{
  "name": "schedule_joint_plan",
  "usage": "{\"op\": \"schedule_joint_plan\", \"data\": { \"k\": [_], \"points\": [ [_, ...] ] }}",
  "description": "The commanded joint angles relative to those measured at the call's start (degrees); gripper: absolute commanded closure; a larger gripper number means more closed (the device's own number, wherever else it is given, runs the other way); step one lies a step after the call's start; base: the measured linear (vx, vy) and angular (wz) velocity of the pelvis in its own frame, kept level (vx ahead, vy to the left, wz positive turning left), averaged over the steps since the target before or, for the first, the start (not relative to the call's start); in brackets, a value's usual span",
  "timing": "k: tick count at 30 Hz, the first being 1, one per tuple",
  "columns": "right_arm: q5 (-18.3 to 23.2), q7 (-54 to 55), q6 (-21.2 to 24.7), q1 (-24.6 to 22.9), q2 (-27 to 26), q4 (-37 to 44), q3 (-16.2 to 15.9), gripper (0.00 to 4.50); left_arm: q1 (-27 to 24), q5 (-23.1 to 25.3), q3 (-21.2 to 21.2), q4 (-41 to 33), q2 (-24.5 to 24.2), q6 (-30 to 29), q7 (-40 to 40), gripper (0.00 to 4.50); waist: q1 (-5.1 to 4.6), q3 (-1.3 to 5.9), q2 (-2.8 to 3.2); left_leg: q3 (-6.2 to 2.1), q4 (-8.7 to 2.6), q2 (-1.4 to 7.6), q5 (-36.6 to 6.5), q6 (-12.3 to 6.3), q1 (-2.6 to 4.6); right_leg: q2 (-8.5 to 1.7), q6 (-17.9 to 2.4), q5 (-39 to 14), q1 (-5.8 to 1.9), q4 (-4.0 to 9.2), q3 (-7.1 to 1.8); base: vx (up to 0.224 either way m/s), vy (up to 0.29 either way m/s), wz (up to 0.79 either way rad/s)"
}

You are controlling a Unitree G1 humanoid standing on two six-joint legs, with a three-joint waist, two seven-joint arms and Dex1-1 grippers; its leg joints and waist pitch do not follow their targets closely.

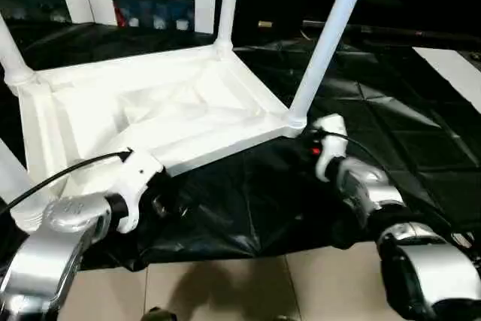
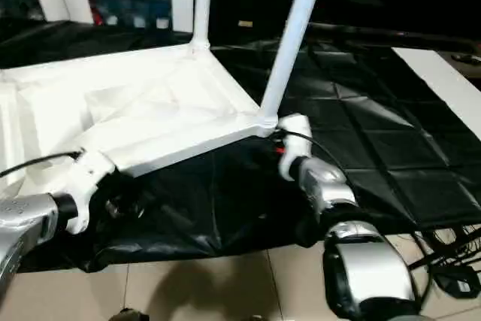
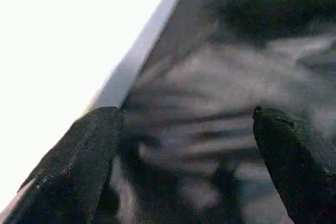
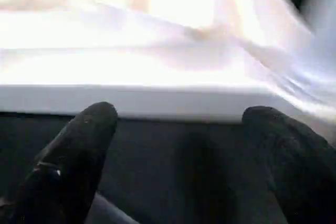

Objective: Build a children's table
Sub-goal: Rotate table base

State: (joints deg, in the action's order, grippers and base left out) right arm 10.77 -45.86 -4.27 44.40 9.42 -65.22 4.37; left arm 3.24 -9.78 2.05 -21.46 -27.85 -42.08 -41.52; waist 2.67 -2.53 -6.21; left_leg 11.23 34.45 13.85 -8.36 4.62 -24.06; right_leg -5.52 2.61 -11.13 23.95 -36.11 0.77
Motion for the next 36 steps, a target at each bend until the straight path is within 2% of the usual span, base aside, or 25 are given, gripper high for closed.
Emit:
{"op": "schedule_joint_plan", "data": {
  "k": [1, 3, 4, 5, 7, 9, 10, 12, 13, 14, 16, 18, 19, 23, 26, 27, 32, 35, 36],
  "points": [
    [0.51, -2.02, 0.74, 0.22, 0.47, 1.44, -0.25, 0.08, -0.71, -1.46, 0.85, -3.83, 0.67, -0.14, 1.17, 0.00, 0.48, 3.58, 1.17, 0.51, -4.14, -0.45, -12.49, -0.40, 2.13, -0.30, -13.02, -4.12, -1.90, 3.19, 0.00, 0.000, 0.000, 0.00],
    [0.90, -2.11, 0.14, 1.95, -0.98, 0.90, 0.18, 0.08, -3.28, -2.56, 1.81, -8.19, 2.25, -0.89, 2.35, 0.00, 0.79, 3.39, 1.07, 0.56, -4.28, -0.47, -14.75, 0.68, 2.33, -0.20, -12.28, -6.84, -1.66, 3.50, -0.06, 0.000, 0.000, 0.00],
    [0.75, 1.05, -1.15, 5.01, -2.64, -1.27, 1.09, 0.08, -6.37, -3.07, 2.70, -12.09, 2.77, -2.30, 3.55, 0.00, 0.75, 3.42, 0.96, 0.46, -4.39, -0.33, -15.98, 1.30, 2.26, -0.33, -12.05, -7.80, -1.70, 3.46, -0.10, 0.000, 0.000, 0.00],
    [0.75, 1.05, -1.15, 5.01, -2.64, -1.27, 1.09, 0.08, -6.37, -3.07, 2.70, -12.09, 2.77, -2.30, 3.55, 0.00, 0.61, 3.28, 0.98, 0.36, -4.55, -0.43, -17.20, 1.83, 2.16, -0.30, -11.51, -10.02, -1.54, 3.61, -0.02, 0.000, 0.000, 0.00],
    [0.15, 7.98, -2.78, 8.66, -3.98, -4.14, 2.16, 0.08, -9.43, -3.30, 3.90, -15.25, 2.56, -4.30, 4.22, 0.00, 0.84, 3.10, 1.14, 0.28, -4.59, -0.40, -20.54, 2.91, 2.64, -0.29, -10.34, -14.05, -0.84, 3.91, -0.06, 0.000, 0.000, 0.00],
    [-0.17, 11.44, -3.34, 9.81, -4.30, -4.93, 2.65, 0.08, -10.52, -3.27, 4.33, -16.23, 2.19, -4.82, 4.53, 0.00, 0.91, 3.03, 1.21, 0.25, -4.65, -0.43, -21.07, 3.22, 2.71, -0.28, -9.87, -14.68, -0.74, 4.04, -0.08, 0.000, 0.000, 0.00],
    [-0.88, 20.31, -4.48, 12.28, -4.55, -6.68, 3.68, 0.08, -12.48, -2.87, 5.10, -17.99, 1.41, -5.70, 5.25, 0.00, 1.30, 2.91, 0.94, 0.25, -4.62, -0.48, -22.74, 3.83, 2.97, -0.19, -8.74, -16.31, -0.32, 4.25, -0.07, 0.000, 0.000, 0.00],
    [-1.03, 22.68, -4.64, 12.88, -4.51, -7.08, 3.94, 0.08, -12.91, -2.83, 5.27, -18.44, 1.20, -6.00, 5.53, 0.00, 1.56, 2.92, 1.27, 0.15, -4.73, -0.58, -23.24, 4.56, 2.96, -0.03, -7.70, -16.46, -0.25, 4.17, -0.08, 0.000, 0.000, 0.00],
    [-0.78, 25.84, -4.79, 14.02, -4.43, -8.02, 4.78, 0.08, -13.86, -2.80, 5.64, -19.35, 0.81, -6.45, 6.11, 0.00, 1.91, 2.93, 0.92, 0.18, -4.70, -0.66, -23.64, 4.55, 3.00, 0.11, -7.17, -16.14, -0.22, 4.29, -0.08, 0.000, 0.000, 0.00],
    [-0.78, 25.84, -4.79, 14.02, -4.43, -8.02, 4.78, 0.08, -13.86, -2.80, 5.64, -19.35, 0.81, -6.45, 6.11, 0.00, 2.15, 2.99, 1.07, 0.02, -4.85, -0.73, -23.81, 4.96, 2.79, 0.05, -6.95, -15.96, -0.43, 4.15, -0.04, 0.000, 0.000, 0.00],
    [-0.50, 33.84, -4.66, 17.12, -3.75, -10.29, 6.62, 0.08, -16.04, -1.69, 6.64, -21.02, -0.25, -7.61, 7.84, 0.00, 2.45, 3.00, 0.35, 0.07, -4.82, -0.76, -23.91, 5.16, 2.77, -0.01, -6.79, -15.89, -0.34, 4.13, -0.01, 0.000, 0.000, 0.00],
    [-0.45, 36.93, -4.50, 18.16, -3.34, -11.02, 7.63, 0.08, -16.70, -0.85, 7.09, -20.50, -0.61, -7.12, 8.81, 0.00, 2.50, 3.01, 0.61, 0.05, -4.81, -0.85, -23.85, 5.36, 2.67, 0.02, -6.27, -15.81, -0.30, 4.12, 0.00, 0.000, 0.000, 0.00],
    [-0.26, 38.11, -4.32, 18.45, -3.08, -11.23, 8.15, 0.08, -16.96, -0.61, 7.41, -20.04, -0.52, -6.74, 9.23, 0.00, 2.57, 2.98, 0.18, 0.07, -4.73, -0.90, -23.69, 5.27, 2.63, 0.02, -5.99, -15.97, -0.34, 4.12, 0.00, 0.000, 0.000, 0.00],
    [1.08, 43.61, -3.51, 19.31, -1.08, -11.82, 10.69, 0.08, -17.09, 1.11, 9.19, -15.97, 0.28, -3.70, 11.47, 0.00, 2.71, 3.02, 0.04, 0.14, -4.59, -1.00, -23.61, 5.25, 2.75, 0.08, -5.43, -15.35, -0.13, 4.22, -0.06, 0.000, 0.000, 0.00],
    [1.51, 46.75, -3.46, 19.55, 0.61, -12.17, 12.10, 0.08, -17.38, 1.81, 9.87, -13.17, 0.10, -1.26, 12.33, 0.00, 3.51, 3.22, -0.07, 0.23, -4.43, -1.02, -21.31, 5.35, 2.79, 0.20, -5.46, -12.06, -0.33, 3.84, -0.04, 0.000, 0.000, 0.00],
    [1.30, 47.76, -3.49, 19.60, 1.36, -12.31, 12.48, 0.08, -17.63, 2.09, 9.94, -12.16, -0.11, -0.24, 12.64, 0.00, 3.83, 3.20, -0.05, 0.38, -4.37, -1.03, -21.41, 5.33, 3.02, 0.29, -5.43, -11.64, -0.13, 3.86, -0.08, 0.000, 0.000, 0.00],
    [-0.09, 49.94, -3.75, 19.53, 4.83, -12.59, 13.40, 0.08, -18.06, 2.80, 10.02, -9.39, 0.01, 2.74, 13.72, 0.00, 4.90, 3.24, -0.34, 0.45, -4.24, -1.04, -21.38, 5.56, 2.98, 0.25, -5.08, -11.63, -0.30, 3.85, -0.09, 0.000, 0.000, 0.00],
    [0.24, 50.14, -3.91, 19.16, 7.09, -12.51, 14.26, 0.08, -17.57, 3.53, 10.18, -7.39, 0.06, 5.26, 14.13, 0.00, 5.03, 3.21, -0.43, 0.37, -4.25, -1.08, -21.91, 5.63, 2.82, 0.20, -4.78, -12.70, -0.43, 3.94, -0.08, 0.000, 0.000, 0.00],
    [0.25, 50.19, -3.98, 19.05, 7.56, -12.49, 14.34, 0.08, -17.41, 3.52, 10.24, -6.96, 0.08, 5.78, 14.08, 0.00, 5.03, 3.24, -0.27, 0.35, -4.19, -1.11, -21.96, 5.72, 2.85, 0.23, -4.71, -12.55, -0.39, 3.97, -0.06, 0.000, 0.000, 0.00]
  ]
}}
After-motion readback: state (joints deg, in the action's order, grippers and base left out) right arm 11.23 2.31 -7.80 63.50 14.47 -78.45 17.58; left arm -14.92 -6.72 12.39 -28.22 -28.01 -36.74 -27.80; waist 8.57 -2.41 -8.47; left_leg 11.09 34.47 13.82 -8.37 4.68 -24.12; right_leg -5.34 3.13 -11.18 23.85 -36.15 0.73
